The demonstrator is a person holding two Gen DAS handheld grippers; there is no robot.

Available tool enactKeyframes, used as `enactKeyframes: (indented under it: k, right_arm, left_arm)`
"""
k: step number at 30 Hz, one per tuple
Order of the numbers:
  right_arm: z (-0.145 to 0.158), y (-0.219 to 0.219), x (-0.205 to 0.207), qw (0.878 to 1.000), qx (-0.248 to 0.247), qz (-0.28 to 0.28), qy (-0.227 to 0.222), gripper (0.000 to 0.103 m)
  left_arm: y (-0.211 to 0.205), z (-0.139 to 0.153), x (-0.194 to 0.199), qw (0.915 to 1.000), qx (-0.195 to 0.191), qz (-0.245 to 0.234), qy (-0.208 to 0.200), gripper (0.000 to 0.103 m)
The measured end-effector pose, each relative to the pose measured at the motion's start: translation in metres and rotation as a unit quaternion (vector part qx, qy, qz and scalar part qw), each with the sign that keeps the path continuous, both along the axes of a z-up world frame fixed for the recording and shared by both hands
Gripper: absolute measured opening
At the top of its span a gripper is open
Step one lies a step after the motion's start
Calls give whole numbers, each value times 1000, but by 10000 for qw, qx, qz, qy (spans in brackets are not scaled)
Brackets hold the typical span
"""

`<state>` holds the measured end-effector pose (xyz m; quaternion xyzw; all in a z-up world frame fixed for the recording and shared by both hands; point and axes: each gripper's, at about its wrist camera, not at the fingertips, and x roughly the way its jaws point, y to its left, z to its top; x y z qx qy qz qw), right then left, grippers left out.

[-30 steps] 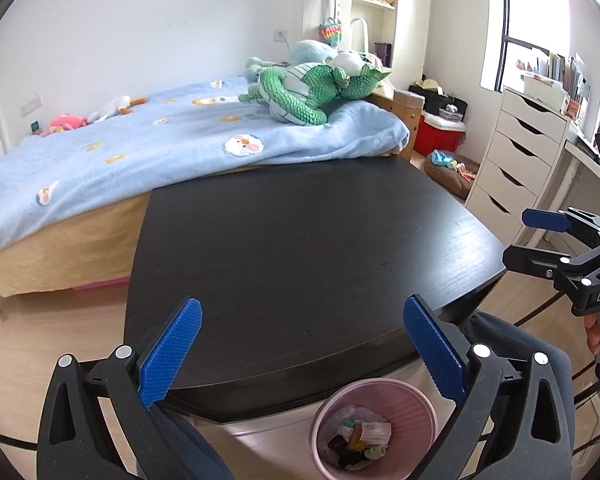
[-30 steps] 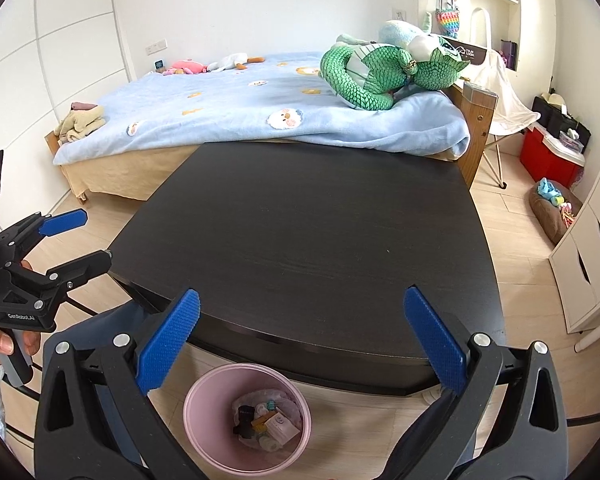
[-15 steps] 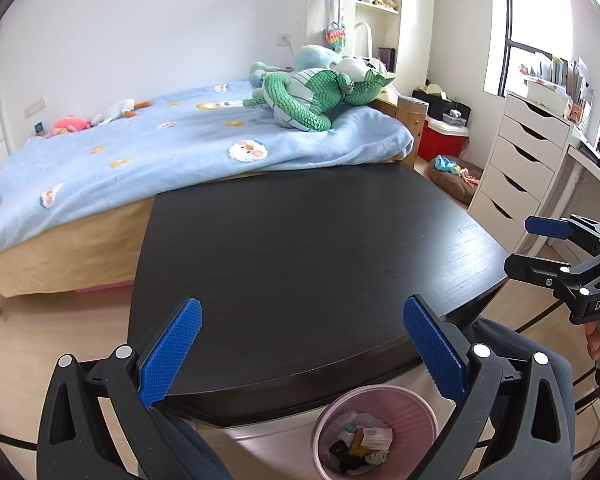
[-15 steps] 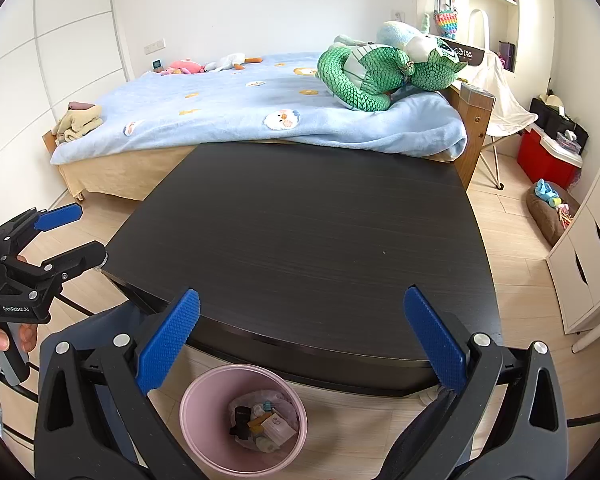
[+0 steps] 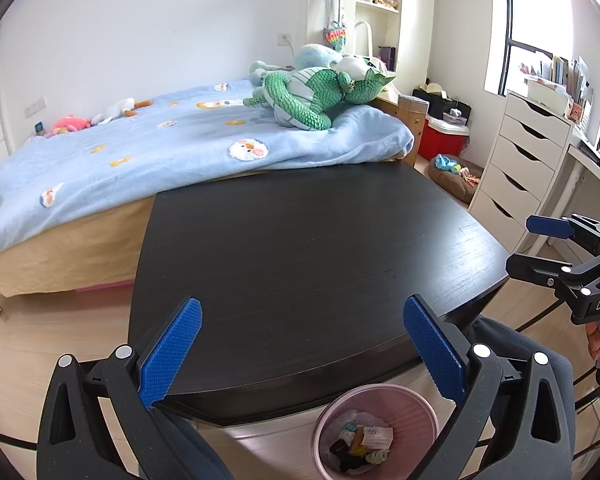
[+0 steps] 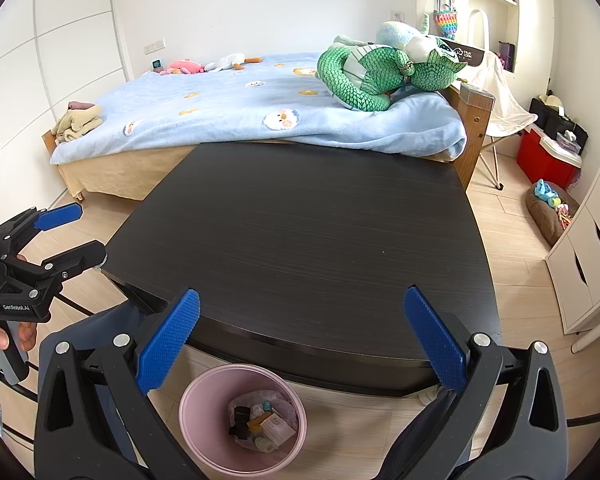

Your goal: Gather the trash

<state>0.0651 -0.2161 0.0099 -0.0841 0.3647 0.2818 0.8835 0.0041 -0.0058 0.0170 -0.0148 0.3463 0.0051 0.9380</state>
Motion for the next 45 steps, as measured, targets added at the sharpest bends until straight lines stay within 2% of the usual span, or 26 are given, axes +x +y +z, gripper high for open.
enactKeyframes:
  k: [45]
  right_arm:
    - [-1,-2,2,10000,-16,-2,4,100]
  left_arm:
    - [-4,-3,5,10000,17,-63,49,97]
